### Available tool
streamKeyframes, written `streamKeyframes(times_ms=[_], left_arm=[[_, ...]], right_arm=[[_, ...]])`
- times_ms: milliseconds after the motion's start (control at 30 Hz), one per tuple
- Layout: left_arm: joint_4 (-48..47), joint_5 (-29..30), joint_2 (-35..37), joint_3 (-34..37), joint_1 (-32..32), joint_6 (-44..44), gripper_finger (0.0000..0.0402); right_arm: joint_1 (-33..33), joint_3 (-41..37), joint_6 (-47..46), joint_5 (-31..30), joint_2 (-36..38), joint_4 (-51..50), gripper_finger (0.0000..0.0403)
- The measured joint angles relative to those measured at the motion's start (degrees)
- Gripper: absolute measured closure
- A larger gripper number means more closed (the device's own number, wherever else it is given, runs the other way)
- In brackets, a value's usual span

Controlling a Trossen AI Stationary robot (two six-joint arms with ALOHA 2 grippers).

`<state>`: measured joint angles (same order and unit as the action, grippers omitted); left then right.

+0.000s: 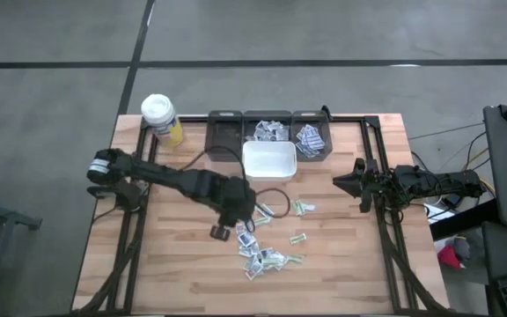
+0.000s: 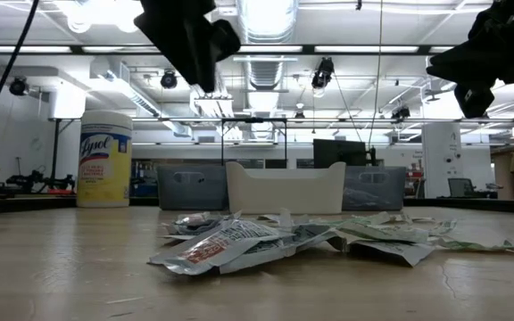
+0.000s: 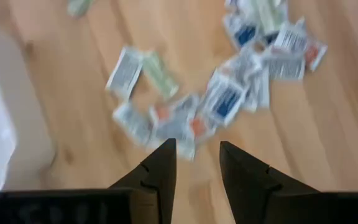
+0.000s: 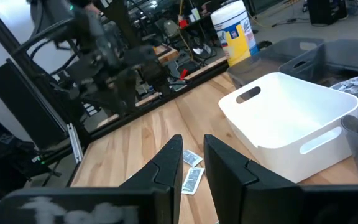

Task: Pick & Place First Aid Supplies
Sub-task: Put the alcohol pad into the middle black bin

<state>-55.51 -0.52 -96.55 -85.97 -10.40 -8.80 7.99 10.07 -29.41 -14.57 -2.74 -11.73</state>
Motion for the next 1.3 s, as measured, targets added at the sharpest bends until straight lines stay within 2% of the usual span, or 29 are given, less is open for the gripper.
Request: streamKeyframes(times_ms=[167, 367, 833, 1300], left_arm=[[12.2, -1.1, -0.2, 5.5, -1.2, 0.1, 0.028], [18.2, -5.8, -2.7, 10.1, -1.3, -2.3, 0.028], [21.5, -5.4, -10.6, 10.3, -1.7, -12.0, 0.028], [22.6, -5.3, -10.7, 10.3, -1.7, -16.8, 0.0294]], right_arm=[[0.0, 0.0, 0.0, 0.0, 0.0, 0.0, 0.0339], [0.0, 0.0, 0.0, 0.0, 0.0, 0.0, 0.0339], [0.0, 0.0, 0.0, 0.0, 0.0, 0.0, 0.0339], [0.0, 0.0, 0.0, 0.0, 0.0, 0.0, 0.0339]])
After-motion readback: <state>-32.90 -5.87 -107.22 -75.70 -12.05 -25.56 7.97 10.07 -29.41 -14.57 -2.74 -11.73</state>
